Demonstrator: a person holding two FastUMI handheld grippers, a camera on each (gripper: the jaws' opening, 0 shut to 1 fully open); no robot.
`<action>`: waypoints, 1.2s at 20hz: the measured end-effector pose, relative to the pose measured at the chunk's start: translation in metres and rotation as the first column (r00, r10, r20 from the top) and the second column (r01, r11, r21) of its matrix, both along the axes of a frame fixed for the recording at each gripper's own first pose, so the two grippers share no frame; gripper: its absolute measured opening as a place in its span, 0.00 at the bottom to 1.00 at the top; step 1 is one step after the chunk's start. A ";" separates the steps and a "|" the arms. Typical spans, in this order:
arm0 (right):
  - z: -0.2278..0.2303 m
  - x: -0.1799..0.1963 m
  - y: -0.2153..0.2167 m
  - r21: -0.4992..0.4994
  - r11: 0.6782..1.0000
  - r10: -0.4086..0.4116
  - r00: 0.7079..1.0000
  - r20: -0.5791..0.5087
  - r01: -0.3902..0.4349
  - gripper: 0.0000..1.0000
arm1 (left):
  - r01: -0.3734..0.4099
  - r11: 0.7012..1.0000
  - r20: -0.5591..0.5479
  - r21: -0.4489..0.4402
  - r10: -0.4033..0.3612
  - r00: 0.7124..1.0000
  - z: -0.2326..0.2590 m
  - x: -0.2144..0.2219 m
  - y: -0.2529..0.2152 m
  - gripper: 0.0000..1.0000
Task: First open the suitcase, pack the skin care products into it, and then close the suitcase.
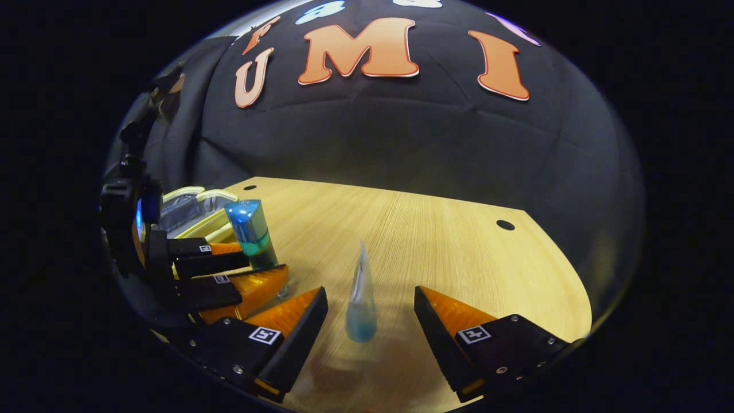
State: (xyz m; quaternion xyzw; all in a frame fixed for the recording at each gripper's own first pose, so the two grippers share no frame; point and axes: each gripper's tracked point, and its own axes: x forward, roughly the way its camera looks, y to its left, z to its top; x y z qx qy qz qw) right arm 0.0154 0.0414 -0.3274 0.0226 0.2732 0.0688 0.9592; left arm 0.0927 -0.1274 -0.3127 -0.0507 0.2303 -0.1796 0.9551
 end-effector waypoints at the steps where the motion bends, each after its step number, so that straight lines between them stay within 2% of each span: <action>1: -0.004 -0.001 0.001 -0.003 1.000 0.007 1.000 -0.008 -0.007 0.96 | -0.002 1.000 0.002 0.004 0.002 1.000 0.005 -0.004 0.003 0.51; 5: -0.016 -0.006 0.011 0.008 0.999 0.038 0.999 -0.035 -0.038 0.96 | -0.026 0.999 -0.006 -0.019 0.026 1.000 0.012 -0.004 0.008 0.48; 7: -0.020 -0.007 0.016 0.028 0.998 0.052 0.998 -0.043 -0.050 0.90 | -0.043 0.999 0.019 -0.026 0.043 0.999 0.026 0.000 0.016 0.47; 8: -0.024 -0.008 0.015 0.027 0.999 0.047 0.998 -0.053 -0.046 0.80 | -0.047 0.999 0.029 -0.018 0.047 0.998 0.033 0.002 0.022 0.47; 9: -0.027 -0.008 0.015 0.030 0.999 0.047 0.997 -0.062 -0.046 0.75 | -0.053 0.998 0.041 -0.018 0.053 0.998 0.040 0.004 0.026 0.47; 10: -0.030 -0.009 0.016 0.035 0.998 0.046 0.996 -0.076 -0.044 0.66 | -0.057 0.998 0.047 -0.019 0.058 0.997 0.046 0.007 0.031 0.47; 12: -0.029 -0.006 0.014 0.041 0.999 0.031 0.997 -0.077 -0.028 0.57 | -0.075 0.997 0.063 -0.019 0.076 0.995 0.059 0.009 0.041 0.47; 13: -0.029 -0.006 0.016 0.065 0.998 0.030 0.996 -0.085 -0.024 0.57 | -0.086 0.996 0.073 -0.016 0.087 0.994 0.065 0.008 0.044 0.47; 14: -0.029 -0.006 0.017 0.080 0.997 0.025 0.996 -0.086 -0.018 0.45 | -0.091 0.996 0.081 -0.013 0.092 0.992 0.070 0.009 0.048 0.47; 17: -0.016 -0.005 0.017 0.092 0.996 0.019 0.997 -0.080 -0.011 0.43 | -0.109 0.994 0.101 0.000 0.109 0.989 0.082 0.005 0.063 0.47; 21: 0.027 0.002 0.028 0.092 0.995 0.041 0.998 -0.039 -0.038 0.43 | -0.134 0.991 0.117 0.018 0.131 0.984 0.110 0.011 0.091 0.47; 22: 0.040 0.002 0.031 0.090 0.995 0.049 0.998 -0.027 -0.046 0.38 | -0.144 0.989 0.122 0.021 0.140 0.983 0.117 0.011 0.100 0.47; 23: 0.052 0.004 0.034 0.085 0.995 0.061 0.998 -0.016 -0.060 0.43 | -0.157 0.987 0.120 0.024 0.153 0.981 0.124 0.012 0.109 0.47; 24: 0.066 0.004 0.038 0.077 0.995 0.071 0.997 -0.001 -0.071 0.43 | -0.167 0.986 0.119 0.018 0.164 0.979 0.131 0.012 0.117 0.47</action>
